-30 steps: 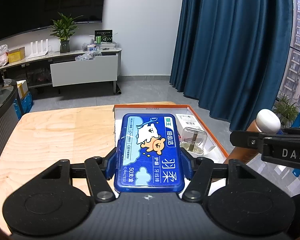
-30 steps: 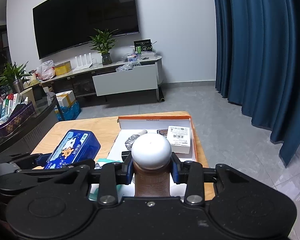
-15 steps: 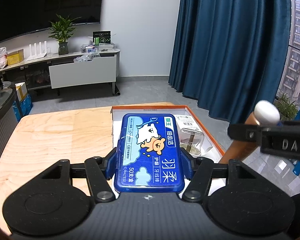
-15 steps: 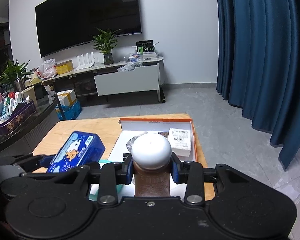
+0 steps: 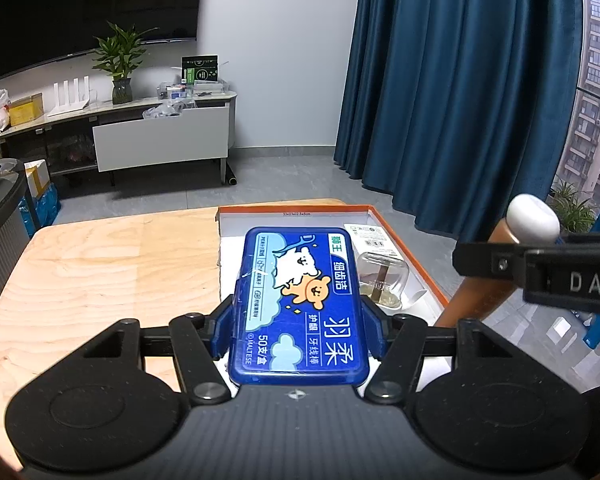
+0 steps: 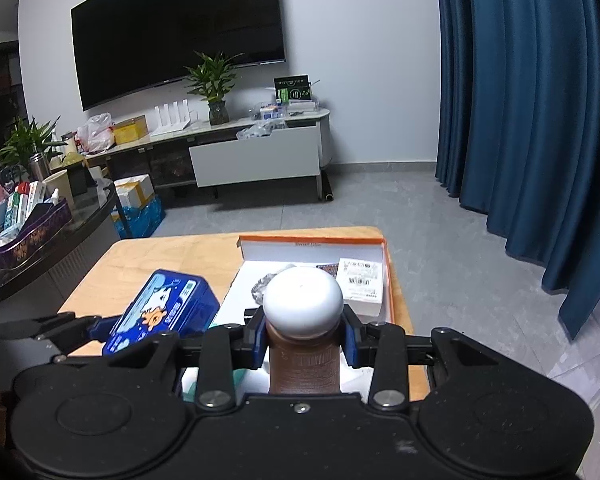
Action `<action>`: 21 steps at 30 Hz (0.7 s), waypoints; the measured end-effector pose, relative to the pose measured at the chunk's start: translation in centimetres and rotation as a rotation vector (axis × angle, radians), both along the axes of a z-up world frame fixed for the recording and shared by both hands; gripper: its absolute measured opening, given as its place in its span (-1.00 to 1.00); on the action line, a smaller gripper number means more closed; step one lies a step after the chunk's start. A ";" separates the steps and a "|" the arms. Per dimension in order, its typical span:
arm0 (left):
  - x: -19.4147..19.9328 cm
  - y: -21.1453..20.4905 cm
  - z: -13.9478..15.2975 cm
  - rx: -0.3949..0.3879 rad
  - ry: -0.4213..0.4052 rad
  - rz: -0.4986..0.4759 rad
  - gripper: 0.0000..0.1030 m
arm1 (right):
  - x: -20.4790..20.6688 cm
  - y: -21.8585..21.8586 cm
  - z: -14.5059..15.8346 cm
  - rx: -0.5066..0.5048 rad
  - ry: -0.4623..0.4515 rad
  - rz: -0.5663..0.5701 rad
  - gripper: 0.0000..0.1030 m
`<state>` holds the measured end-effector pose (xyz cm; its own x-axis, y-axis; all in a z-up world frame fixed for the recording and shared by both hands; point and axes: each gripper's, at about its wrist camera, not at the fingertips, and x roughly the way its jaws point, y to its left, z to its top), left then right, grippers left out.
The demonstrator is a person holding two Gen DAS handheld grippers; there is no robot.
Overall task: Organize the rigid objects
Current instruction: 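Carry the blue tin with the left tool while the right tool carries the copper tube to the tray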
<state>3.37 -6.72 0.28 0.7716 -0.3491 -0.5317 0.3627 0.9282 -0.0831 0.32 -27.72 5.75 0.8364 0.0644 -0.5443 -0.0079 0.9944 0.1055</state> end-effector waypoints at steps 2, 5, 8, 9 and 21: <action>0.0 0.1 0.0 -0.002 0.003 0.001 0.22 | -0.1 0.2 0.0 0.000 0.008 0.005 -0.14; 0.0 0.0 0.1 -0.003 0.005 0.003 0.22 | -0.2 0.4 0.1 -0.004 0.019 0.014 -0.14; -0.1 0.0 0.2 -0.003 0.002 0.004 0.22 | -0.4 0.4 0.2 -0.012 0.033 0.022 -0.14; -0.1 -0.1 0.2 -0.005 0.002 0.005 0.22 | -0.5 0.5 0.2 -0.012 0.035 0.024 -0.14; -0.1 0.0 0.1 -0.005 0.000 0.003 0.22 | -0.6 0.4 0.0 -0.003 0.054 0.043 -0.14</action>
